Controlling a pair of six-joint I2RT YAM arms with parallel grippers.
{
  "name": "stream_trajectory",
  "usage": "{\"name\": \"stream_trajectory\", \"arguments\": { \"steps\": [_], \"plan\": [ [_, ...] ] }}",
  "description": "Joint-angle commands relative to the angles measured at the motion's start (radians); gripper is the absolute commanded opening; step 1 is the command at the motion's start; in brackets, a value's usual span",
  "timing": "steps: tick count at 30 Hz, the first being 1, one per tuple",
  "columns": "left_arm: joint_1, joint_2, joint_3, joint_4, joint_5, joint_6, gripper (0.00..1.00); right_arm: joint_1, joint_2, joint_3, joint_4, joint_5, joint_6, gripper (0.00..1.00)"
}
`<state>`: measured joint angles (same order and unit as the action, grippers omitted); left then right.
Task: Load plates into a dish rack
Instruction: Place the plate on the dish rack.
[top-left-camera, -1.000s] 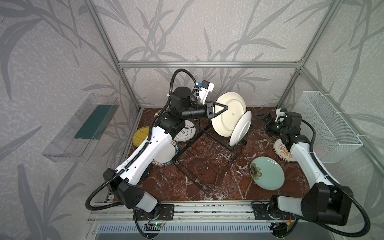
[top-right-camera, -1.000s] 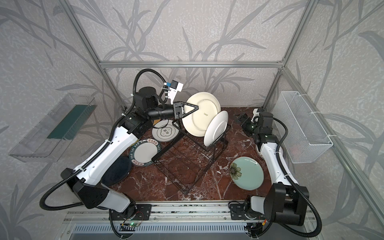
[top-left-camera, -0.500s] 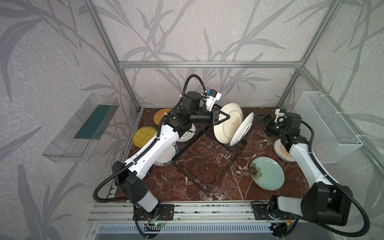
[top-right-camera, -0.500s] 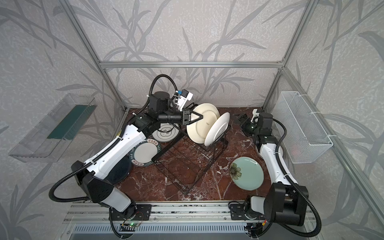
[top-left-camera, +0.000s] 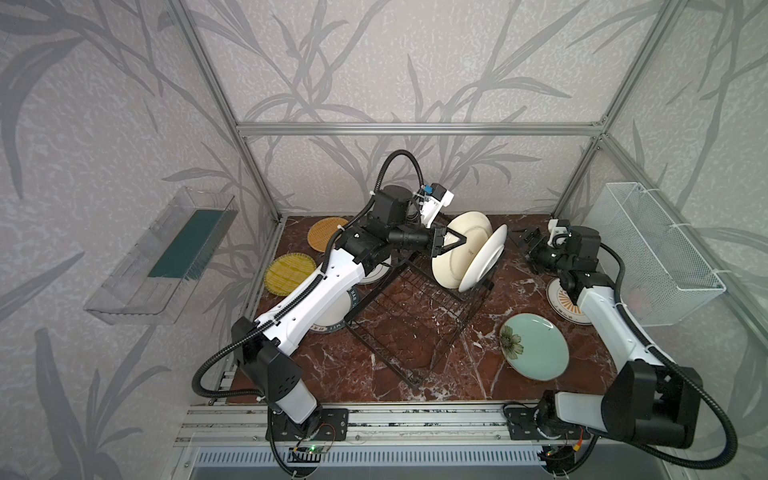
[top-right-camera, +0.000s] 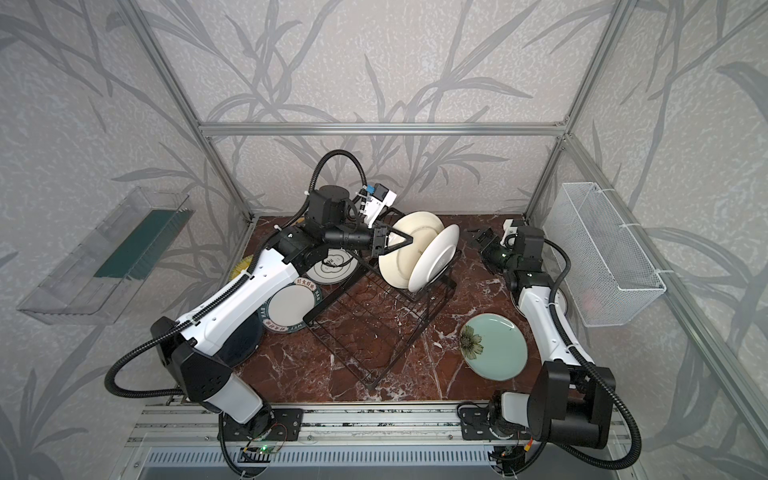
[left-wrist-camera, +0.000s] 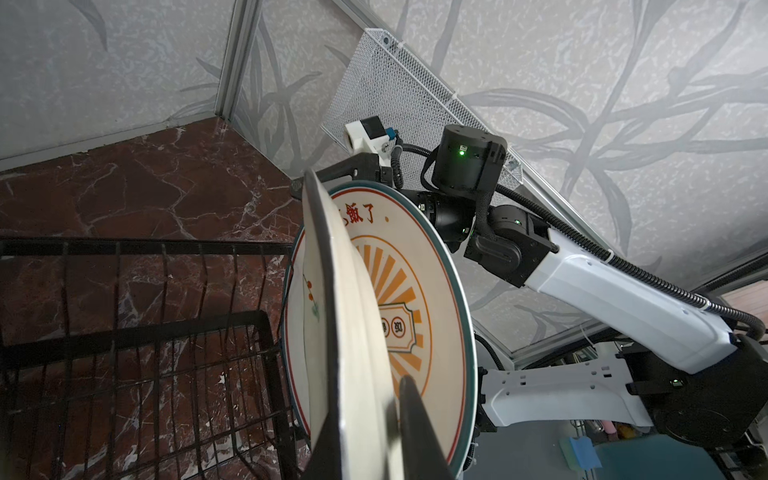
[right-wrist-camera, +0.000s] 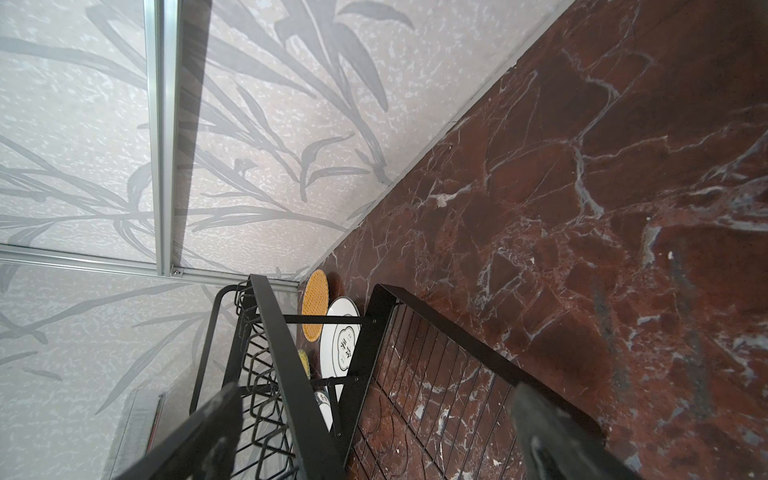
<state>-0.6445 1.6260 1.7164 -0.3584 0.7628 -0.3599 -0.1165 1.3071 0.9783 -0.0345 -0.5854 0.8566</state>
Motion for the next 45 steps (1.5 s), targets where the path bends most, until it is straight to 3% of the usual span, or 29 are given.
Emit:
{"name": "stream_trajectory", "arguments": {
  "steps": [1, 10, 18, 26, 39, 45],
  "plan": [
    [-0.002, 0.004, 0.048, 0.016, 0.039, 0.085, 0.00, 0.003, 0.002, -0.010, 0.034, -0.013, 0.001, 0.99],
    [-0.002, 0.054, 0.101, -0.052, 0.087, 0.166, 0.00, 0.008, 0.004, -0.042, 0.075, -0.014, 0.013, 0.99],
    [-0.023, 0.115, 0.191, -0.259, -0.019, 0.281, 0.00, 0.008, 0.008, -0.064, 0.095, -0.009, 0.018, 0.99],
    [-0.074, 0.119, 0.212, -0.328, -0.131, 0.341, 0.00, 0.010, 0.025, -0.079, 0.137, -0.025, 0.043, 0.99],
    [-0.087, 0.117, 0.241, -0.332, -0.170, 0.328, 0.30, 0.010, 0.015, -0.085, 0.135, -0.018, 0.040, 0.99],
    [-0.091, 0.105, 0.259, -0.324, -0.171, 0.314, 0.32, 0.009, 0.013, -0.083, 0.134, -0.015, 0.042, 0.99]
  ]
}}
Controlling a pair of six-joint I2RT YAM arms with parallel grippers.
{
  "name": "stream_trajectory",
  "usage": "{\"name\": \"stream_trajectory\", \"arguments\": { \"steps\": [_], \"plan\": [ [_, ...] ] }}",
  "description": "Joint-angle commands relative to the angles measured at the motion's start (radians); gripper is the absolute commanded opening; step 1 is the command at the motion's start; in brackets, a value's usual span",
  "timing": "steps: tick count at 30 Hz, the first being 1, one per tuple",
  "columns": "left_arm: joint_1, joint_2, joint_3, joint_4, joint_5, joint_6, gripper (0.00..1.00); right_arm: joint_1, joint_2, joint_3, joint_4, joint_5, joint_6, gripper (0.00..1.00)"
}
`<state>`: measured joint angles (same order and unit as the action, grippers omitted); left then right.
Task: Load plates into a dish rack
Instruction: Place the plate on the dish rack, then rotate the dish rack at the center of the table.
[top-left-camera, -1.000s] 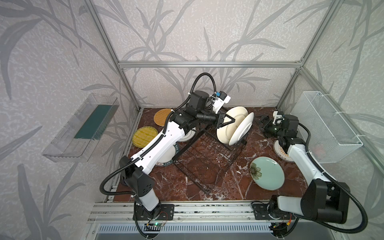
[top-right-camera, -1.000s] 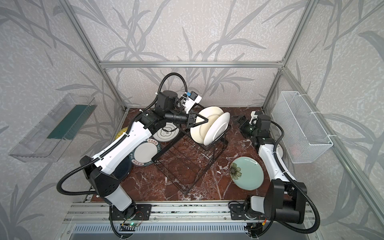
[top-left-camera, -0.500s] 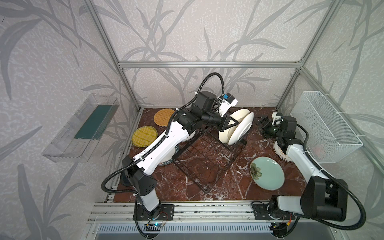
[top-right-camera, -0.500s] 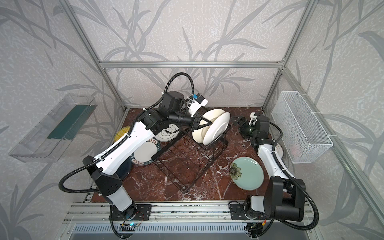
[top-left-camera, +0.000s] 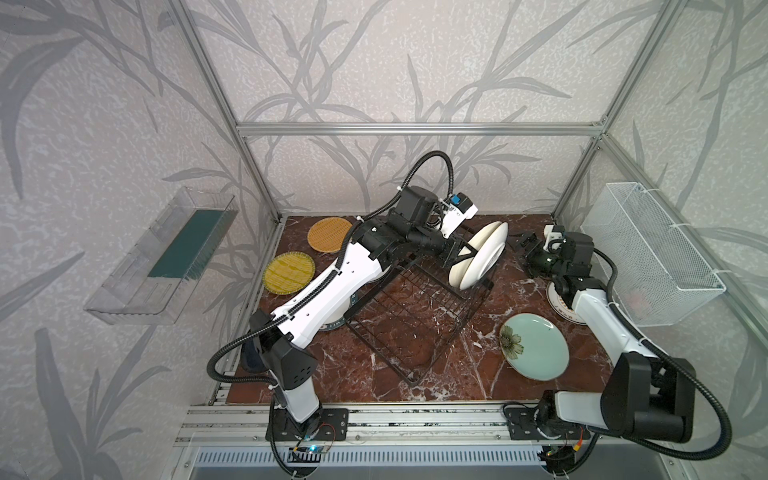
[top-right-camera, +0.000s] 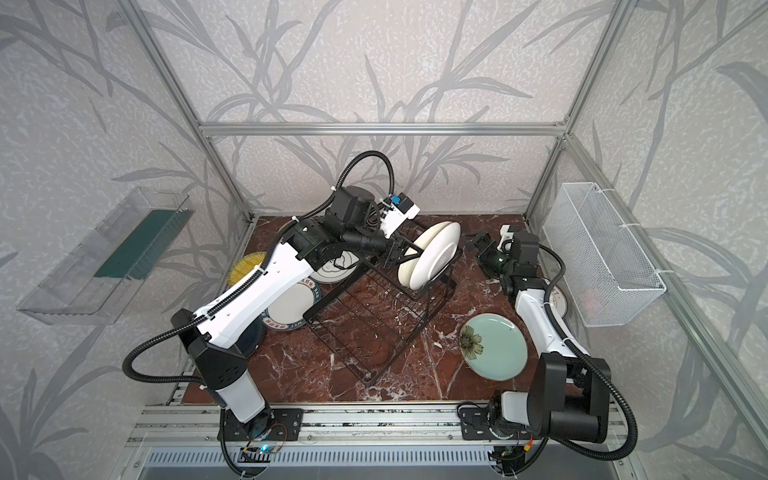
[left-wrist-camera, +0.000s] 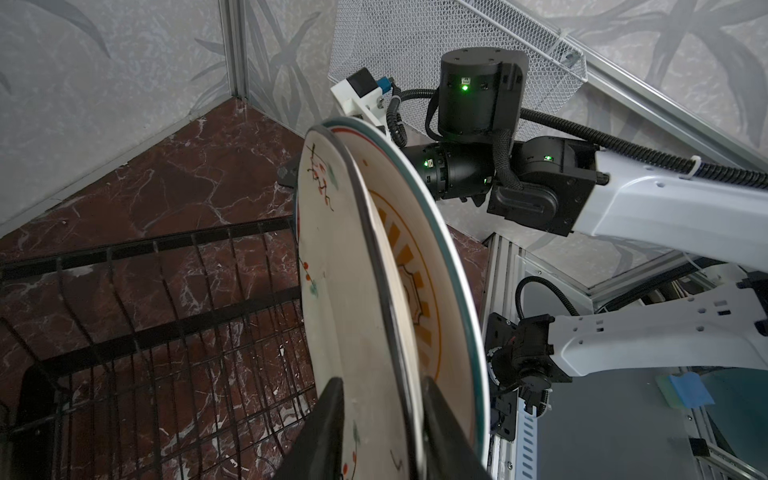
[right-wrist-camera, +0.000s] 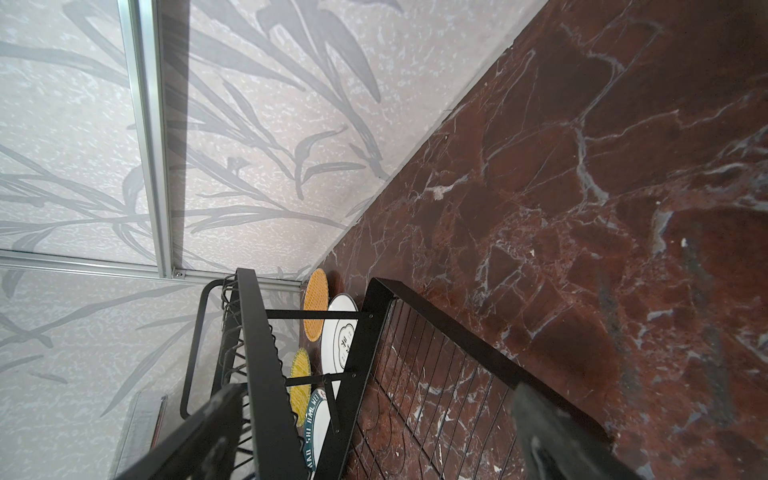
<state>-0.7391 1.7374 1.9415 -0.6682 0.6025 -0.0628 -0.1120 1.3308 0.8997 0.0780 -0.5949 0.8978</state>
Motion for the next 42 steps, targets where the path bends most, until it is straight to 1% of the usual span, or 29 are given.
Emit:
{"name": "stream_trajectory", "arguments": {
  "steps": [1, 4, 7, 14, 19, 20, 22, 24, 25, 27, 30, 33, 36, 39, 42],
  "plan": [
    [0.003, -0.008, 0.036, -0.010, -0.014, 0.015, 0.32, 0.005, -0.011, -0.004, 0.019, -0.005, 0.000, 0.99],
    [0.002, -0.018, 0.040, -0.004, -0.028, 0.007, 0.32, 0.005, -0.017, -0.004, 0.011, 0.001, -0.002, 0.99],
    [0.002, -0.030, 0.045, 0.010, -0.053, -0.010, 0.35, 0.005, -0.031, 0.000, -0.024, 0.024, -0.017, 0.99],
    [0.003, -0.082, 0.038, 0.072, -0.077, -0.053, 0.55, 0.005, -0.089, -0.002, -0.148, 0.131, -0.060, 0.99],
    [0.005, -0.115, 0.031, 0.095, -0.101, -0.069, 0.67, 0.005, -0.111, -0.006, -0.231, 0.171, -0.070, 0.99],
    [0.006, -0.130, 0.019, 0.106, -0.113, -0.076, 0.70, 0.005, -0.115, -0.006, -0.256, 0.182, -0.076, 1.00],
    [0.016, -0.173, -0.024, 0.135, -0.136, -0.093, 0.77, 0.007, -0.129, -0.006, -0.315, 0.216, -0.087, 0.98],
    [0.040, -0.238, -0.100, 0.176, -0.164, -0.122, 0.85, 0.012, -0.147, -0.018, -0.358, 0.248, -0.098, 0.96],
    [0.053, -0.272, -0.137, 0.195, -0.170, -0.137, 0.88, 0.014, -0.157, -0.028, -0.368, 0.253, -0.100, 0.94],
    [0.107, -0.349, -0.230, 0.230, -0.169, -0.189, 0.98, 0.031, -0.166, -0.051, -0.383, 0.257, -0.101, 0.86],
    [0.213, -0.453, -0.360, 0.255, -0.158, -0.268, 0.99, 0.070, -0.160, -0.088, -0.384, 0.263, -0.096, 0.75],
    [0.282, -0.530, -0.456, 0.180, -0.195, -0.258, 0.99, 0.124, -0.139, -0.114, -0.374, 0.291, -0.087, 0.70],
    [0.326, -0.583, -0.549, 0.104, -0.222, -0.253, 0.99, 0.149, -0.107, -0.144, -0.362, 0.301, -0.069, 0.60],
    [0.348, -0.619, -0.649, 0.041, -0.241, -0.235, 0.95, 0.169, -0.069, -0.179, -0.315, 0.293, -0.051, 0.52],
    [0.349, -0.609, -0.712, -0.024, -0.275, -0.203, 0.89, 0.196, -0.028, -0.185, -0.295, 0.289, -0.046, 0.51]
  ]
}}
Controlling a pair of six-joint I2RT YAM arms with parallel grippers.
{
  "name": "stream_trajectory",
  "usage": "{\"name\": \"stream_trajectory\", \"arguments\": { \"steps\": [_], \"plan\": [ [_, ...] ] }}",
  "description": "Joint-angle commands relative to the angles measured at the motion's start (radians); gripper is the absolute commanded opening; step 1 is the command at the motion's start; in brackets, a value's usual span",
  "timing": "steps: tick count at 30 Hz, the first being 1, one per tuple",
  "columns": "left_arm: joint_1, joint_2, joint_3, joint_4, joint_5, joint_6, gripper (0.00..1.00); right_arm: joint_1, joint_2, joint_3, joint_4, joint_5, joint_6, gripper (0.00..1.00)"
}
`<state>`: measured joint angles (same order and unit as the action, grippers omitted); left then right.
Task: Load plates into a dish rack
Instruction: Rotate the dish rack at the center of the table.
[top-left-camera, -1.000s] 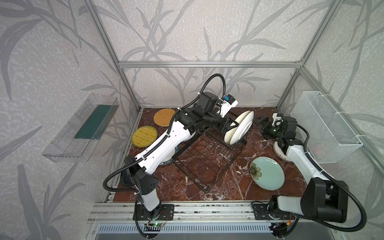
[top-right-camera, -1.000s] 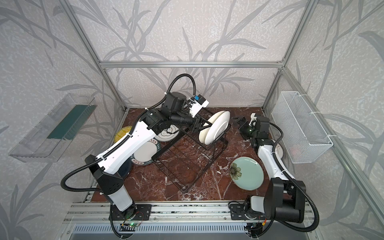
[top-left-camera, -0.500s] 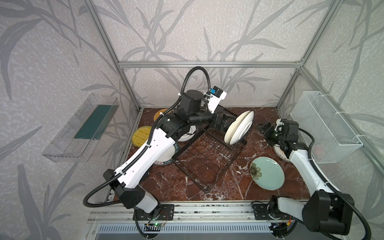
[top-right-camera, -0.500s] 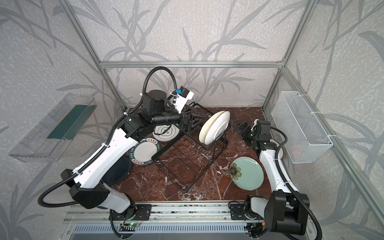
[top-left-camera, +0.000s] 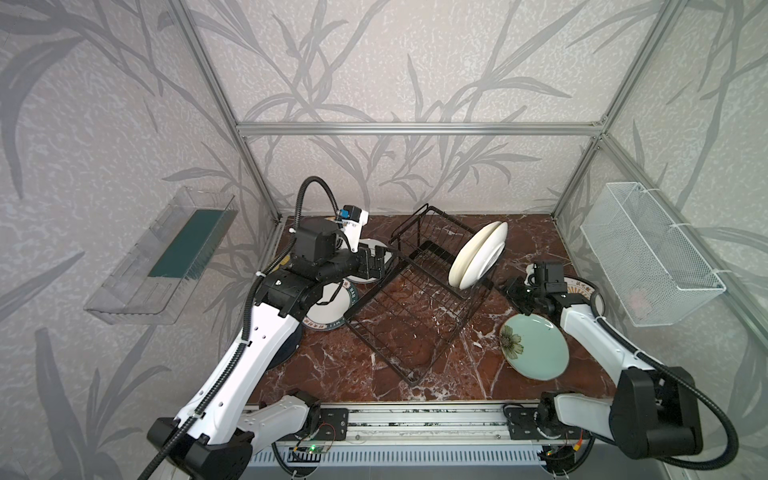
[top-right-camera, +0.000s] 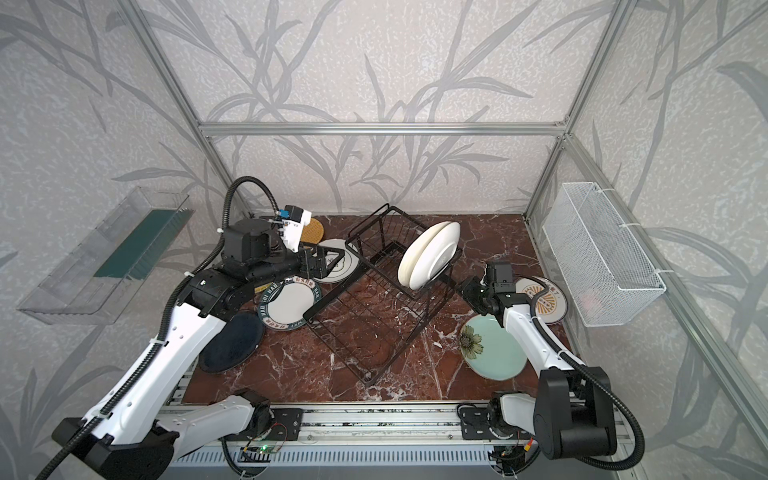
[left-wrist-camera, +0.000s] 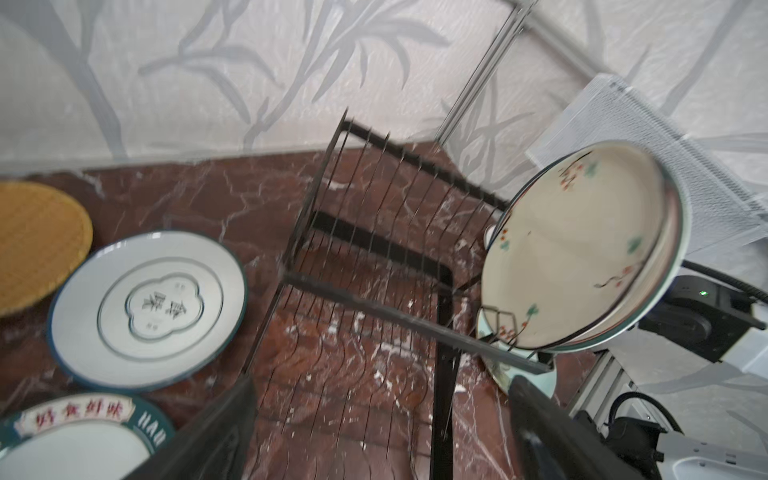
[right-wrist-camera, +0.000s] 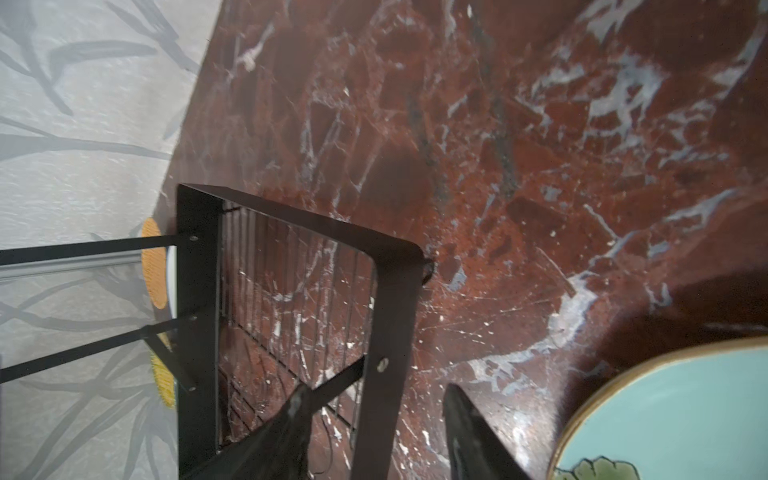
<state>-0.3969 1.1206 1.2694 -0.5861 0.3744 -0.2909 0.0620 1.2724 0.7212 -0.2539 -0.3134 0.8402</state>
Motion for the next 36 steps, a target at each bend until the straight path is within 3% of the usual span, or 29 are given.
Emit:
{"name": "stream_trajectory", "arguments": {
  "steps": [1, 7, 11, 15, 18, 23, 28, 36],
  "plan": [
    [0.007, 0.019, -0.052, -0.121, -0.063, 0.033, 0.87, 0.030, 0.045, -0.007, 0.046, 0.005, 0.016, 0.51],
    [0.009, 0.141, -0.116, -0.152, -0.210, 0.118, 0.79, 0.038, 0.098, -0.037, 0.129, -0.015, 0.050, 0.50],
    [0.020, 0.214, -0.144, -0.103, -0.242, 0.123, 0.76, 0.041, 0.115, -0.049, 0.160, -0.028, 0.061, 0.50],
    [0.027, 0.321, -0.139, -0.092, -0.274, 0.161, 0.64, 0.043, 0.137, -0.054, 0.184, -0.044, 0.068, 0.47],
    [0.035, 0.410, -0.103, -0.122, -0.282, 0.190, 0.54, 0.043, 0.143, -0.062, 0.197, -0.047, 0.076, 0.46],
    [0.036, 0.524, -0.043, -0.161, -0.279, 0.206, 0.49, 0.042, 0.157, -0.081, 0.214, -0.063, 0.088, 0.40],
    [0.036, 0.566, -0.045, -0.141, -0.303, 0.203, 0.45, 0.045, 0.138, -0.082, 0.177, -0.023, 0.083, 0.31],
    [0.036, 0.579, -0.066, -0.123, -0.255, 0.193, 0.29, 0.049, 0.144, -0.056, 0.106, 0.011, 0.069, 0.19]
  ]
}}
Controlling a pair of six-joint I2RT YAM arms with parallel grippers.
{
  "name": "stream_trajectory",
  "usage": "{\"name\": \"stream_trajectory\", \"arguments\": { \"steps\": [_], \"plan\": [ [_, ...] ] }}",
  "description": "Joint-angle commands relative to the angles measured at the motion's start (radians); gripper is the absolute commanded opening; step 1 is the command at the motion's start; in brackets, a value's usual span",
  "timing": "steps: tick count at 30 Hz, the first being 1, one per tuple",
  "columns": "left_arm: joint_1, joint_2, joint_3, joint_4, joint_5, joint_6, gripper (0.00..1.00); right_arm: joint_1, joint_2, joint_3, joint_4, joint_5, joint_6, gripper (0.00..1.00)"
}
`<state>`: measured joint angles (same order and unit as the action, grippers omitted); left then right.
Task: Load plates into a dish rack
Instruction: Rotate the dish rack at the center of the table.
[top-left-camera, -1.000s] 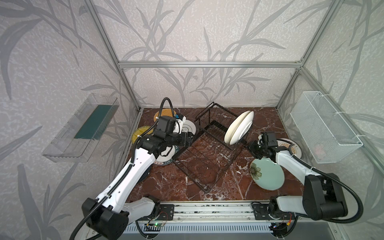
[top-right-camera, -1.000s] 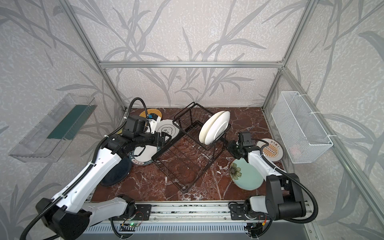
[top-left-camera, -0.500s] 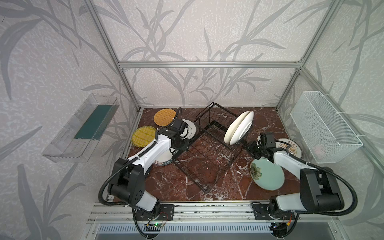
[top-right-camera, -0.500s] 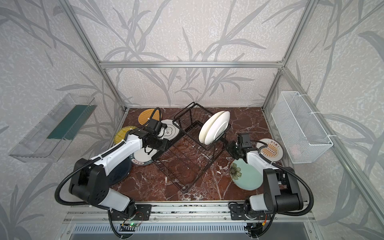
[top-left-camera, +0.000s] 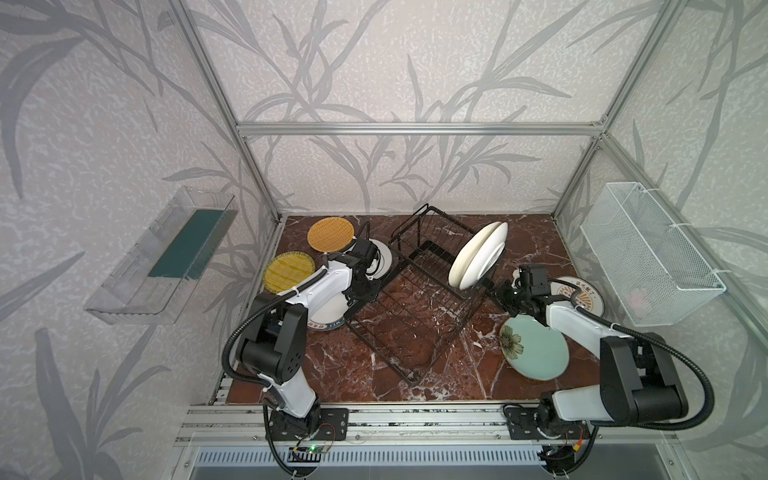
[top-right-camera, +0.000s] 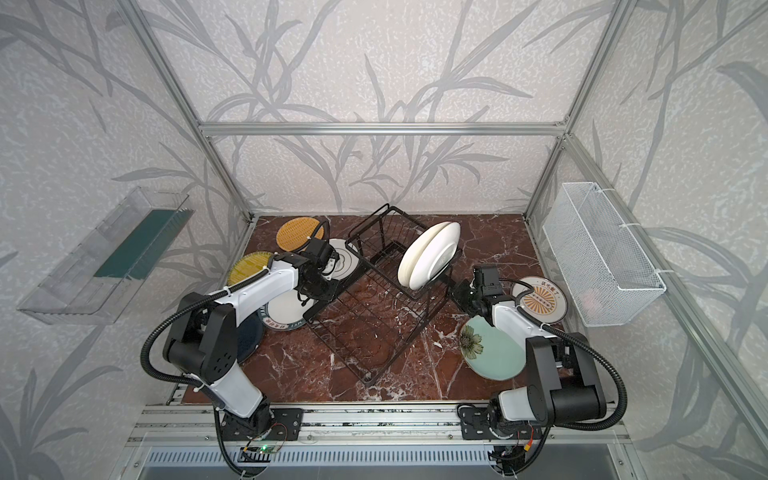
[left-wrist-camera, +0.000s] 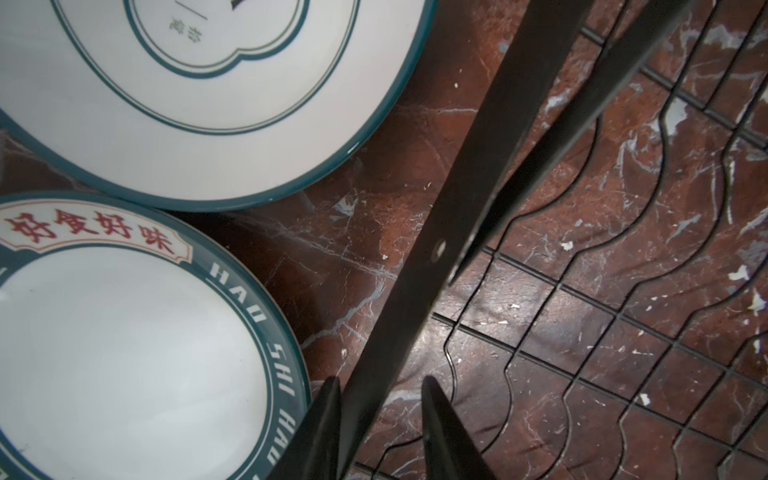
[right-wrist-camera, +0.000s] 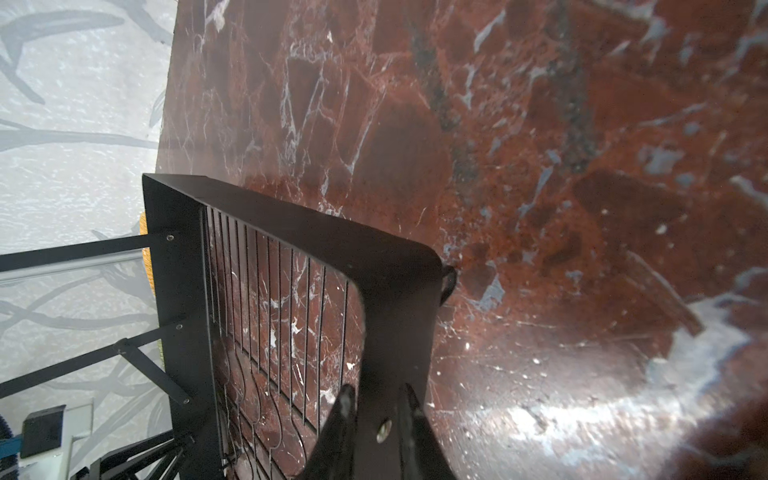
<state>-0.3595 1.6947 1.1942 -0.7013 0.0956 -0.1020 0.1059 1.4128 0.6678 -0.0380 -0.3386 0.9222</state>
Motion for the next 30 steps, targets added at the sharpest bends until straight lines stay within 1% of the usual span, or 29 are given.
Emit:
{"name": "stream_trajectory", "arguments": {
  "steps": [1, 7, 16, 20, 23, 26, 30],
  "plan": [
    [-0.001, 0.004, 0.006, -0.004, 0.033, 0.004, 0.28, 0.006, 0.007, -0.001, -0.107, 0.042, -0.012, 0.18],
    [-0.005, 0.011, 0.001, -0.004, 0.066, 0.002, 0.12, 0.005, 0.055, 0.019, -0.079, 0.023, -0.010, 0.14],
    [-0.024, 0.019, -0.007, -0.005, 0.080, -0.022, 0.02, 0.002, 0.091, 0.072, -0.077, 0.036, -0.031, 0.12],
    [-0.039, 0.022, -0.013, 0.010, 0.090, -0.054, 0.00, 0.000, 0.122, 0.102, -0.058, 0.023, -0.041, 0.12],
    [-0.057, 0.028, -0.020, 0.032, 0.108, -0.105, 0.00, -0.004, 0.168, 0.150, -0.047, 0.012, -0.058, 0.12],
    [-0.080, 0.025, -0.037, 0.069, 0.099, -0.171, 0.00, -0.017, 0.220, 0.202, -0.033, 0.009, -0.082, 0.12],
    [-0.105, 0.019, -0.055, 0.113, 0.071, -0.293, 0.00, -0.041, 0.287, 0.286, -0.010, -0.008, -0.096, 0.15]
  ]
}}
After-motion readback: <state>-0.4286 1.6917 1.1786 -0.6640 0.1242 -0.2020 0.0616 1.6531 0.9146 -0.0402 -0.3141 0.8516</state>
